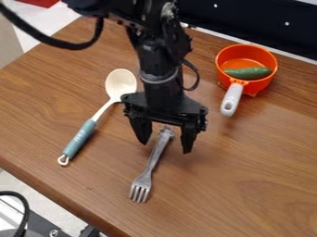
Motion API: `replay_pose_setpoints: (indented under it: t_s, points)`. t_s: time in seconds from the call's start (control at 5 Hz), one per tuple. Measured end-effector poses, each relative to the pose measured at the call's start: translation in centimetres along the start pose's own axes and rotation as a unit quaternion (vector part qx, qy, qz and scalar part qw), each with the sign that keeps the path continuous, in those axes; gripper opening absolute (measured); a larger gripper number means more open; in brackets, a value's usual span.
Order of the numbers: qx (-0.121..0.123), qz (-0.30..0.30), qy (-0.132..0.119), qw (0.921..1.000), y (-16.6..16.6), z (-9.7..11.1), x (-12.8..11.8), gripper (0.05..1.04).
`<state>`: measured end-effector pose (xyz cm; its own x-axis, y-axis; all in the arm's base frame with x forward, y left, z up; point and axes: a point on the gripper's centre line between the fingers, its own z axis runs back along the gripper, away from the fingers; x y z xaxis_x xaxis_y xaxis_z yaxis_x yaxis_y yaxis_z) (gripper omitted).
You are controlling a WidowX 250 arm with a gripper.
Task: Put the fork to the orange pot
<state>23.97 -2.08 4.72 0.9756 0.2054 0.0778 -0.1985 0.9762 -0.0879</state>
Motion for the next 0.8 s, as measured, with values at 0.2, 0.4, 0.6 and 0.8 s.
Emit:
replay_pose_setpoints:
  t_s: [0.2, 0.4, 0.6, 0.8]
  points:
    - [0.007, -0.001, 0.017, 0.9998, 0.4, -0.7, -0.3, 0.997]
    - [0.023, 0.003, 0.017, 0.9996, 1.0, -1.2, -0.4, 0.997]
    - [0.032, 0.004, 0.027, 0.9991, 1.3, -1.5, -0.6, 0.960]
    - [0.034, -0.001, 0.029, 0.9990, 1.2, -1.7, -0.6, 0.703]
